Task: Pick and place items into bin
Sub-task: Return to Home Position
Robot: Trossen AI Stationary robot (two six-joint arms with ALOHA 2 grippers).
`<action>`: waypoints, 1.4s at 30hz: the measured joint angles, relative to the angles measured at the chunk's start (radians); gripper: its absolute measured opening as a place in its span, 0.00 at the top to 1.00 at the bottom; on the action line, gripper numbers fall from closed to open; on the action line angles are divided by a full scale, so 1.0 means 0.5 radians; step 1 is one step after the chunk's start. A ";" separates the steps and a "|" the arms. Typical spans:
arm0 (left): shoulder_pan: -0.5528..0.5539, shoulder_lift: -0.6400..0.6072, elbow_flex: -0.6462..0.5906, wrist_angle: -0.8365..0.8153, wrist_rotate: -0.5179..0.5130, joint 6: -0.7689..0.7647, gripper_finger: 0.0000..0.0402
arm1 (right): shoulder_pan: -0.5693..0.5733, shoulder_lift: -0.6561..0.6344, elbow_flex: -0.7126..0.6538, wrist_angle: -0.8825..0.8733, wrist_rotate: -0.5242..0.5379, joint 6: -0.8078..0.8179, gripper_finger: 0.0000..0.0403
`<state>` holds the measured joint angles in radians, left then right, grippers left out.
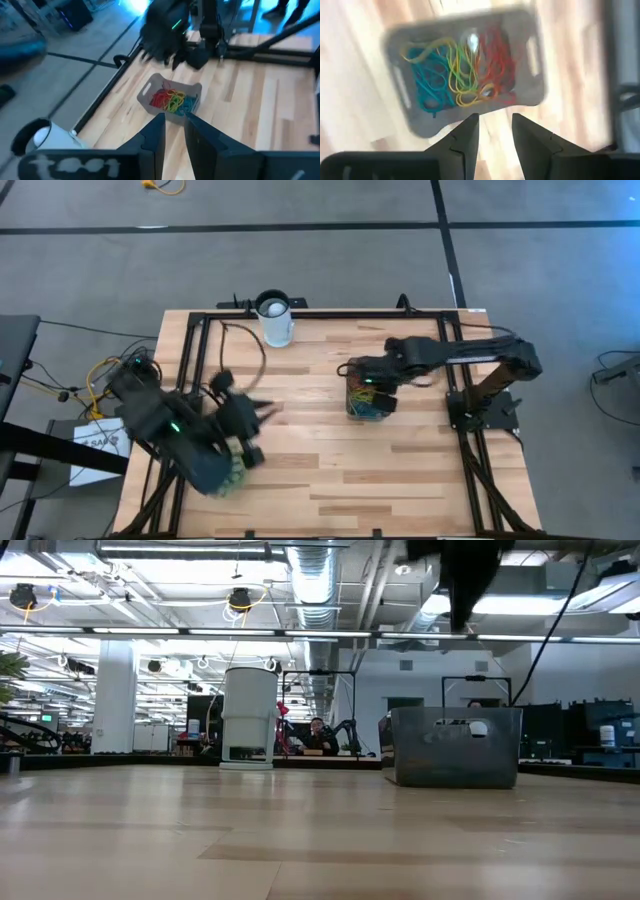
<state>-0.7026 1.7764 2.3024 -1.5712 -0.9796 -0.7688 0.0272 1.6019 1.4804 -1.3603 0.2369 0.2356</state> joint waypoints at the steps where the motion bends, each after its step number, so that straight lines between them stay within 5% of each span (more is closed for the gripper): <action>1: 0.007 -0.052 0.000 -0.001 0.021 -0.004 0.85 | 0.043 -0.034 0.083 -0.071 0.049 0.004 0.72; 10: 0.021 -0.634 -0.190 0.003 0.040 0.019 0.85 | 0.633 -0.651 0.355 -0.169 0.262 0.235 0.72; 14: -0.007 -1.001 -0.701 0.004 0.027 -0.311 0.85 | 0.995 -0.944 0.254 -0.180 0.559 0.464 0.72; 18: -0.070 -1.389 -1.431 0.056 0.013 -0.720 0.85 | 1.375 -1.250 -0.134 -0.029 0.796 0.687 0.72; 21: -0.126 -1.604 -2.023 0.550 0.025 -0.732 0.85 | 1.633 -1.515 -0.579 0.371 0.932 0.780 0.72; 27: -0.092 -1.839 -2.909 2.329 0.200 0.411 0.85 | 1.922 -1.798 -1.474 1.518 0.977 0.157 0.72; 32: 0.225 -1.932 -3.292 3.338 1.037 1.122 0.85 | 2.046 -1.862 -1.754 1.982 0.944 -0.128 0.72; 38: 0.823 -2.029 -3.418 3.423 1.669 1.287 0.85 | 2.162 -2.114 -1.757 1.977 0.940 -0.143 0.72; 42: 1.158 -2.062 -3.453 3.426 2.268 1.234 0.85 | 2.184 -2.272 -1.801 1.962 0.943 -0.279 0.72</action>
<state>-0.1238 0.7452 0.5761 0.1419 0.1543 -0.1517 1.1190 0.4659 0.5797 -0.3793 0.7085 0.0963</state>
